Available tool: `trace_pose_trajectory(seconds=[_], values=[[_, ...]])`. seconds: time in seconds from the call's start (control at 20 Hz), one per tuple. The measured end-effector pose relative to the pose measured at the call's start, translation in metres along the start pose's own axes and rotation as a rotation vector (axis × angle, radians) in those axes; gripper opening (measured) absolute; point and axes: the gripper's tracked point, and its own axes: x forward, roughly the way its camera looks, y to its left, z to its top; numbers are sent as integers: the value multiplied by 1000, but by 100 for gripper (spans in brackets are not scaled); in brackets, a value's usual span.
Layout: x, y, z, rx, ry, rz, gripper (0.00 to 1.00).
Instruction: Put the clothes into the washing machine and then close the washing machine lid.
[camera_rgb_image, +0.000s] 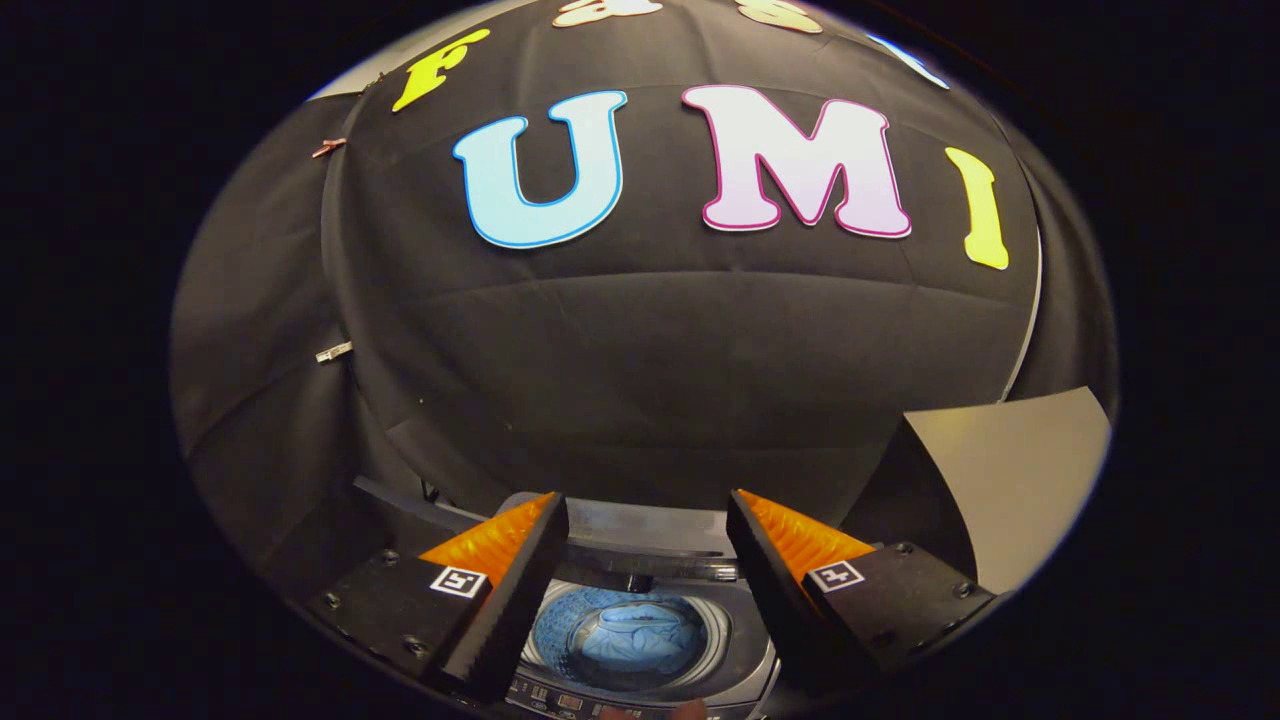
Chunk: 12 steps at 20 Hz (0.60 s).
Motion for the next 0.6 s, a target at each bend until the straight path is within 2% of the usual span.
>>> trace_pose_trajectory(seconds=[0.15,0.35,0.6], values=[[-9,3,-25,5,45,27,100],[-17,0,-74,-24,117,22,99],[-42,4,-99,-8,98,39,99]])
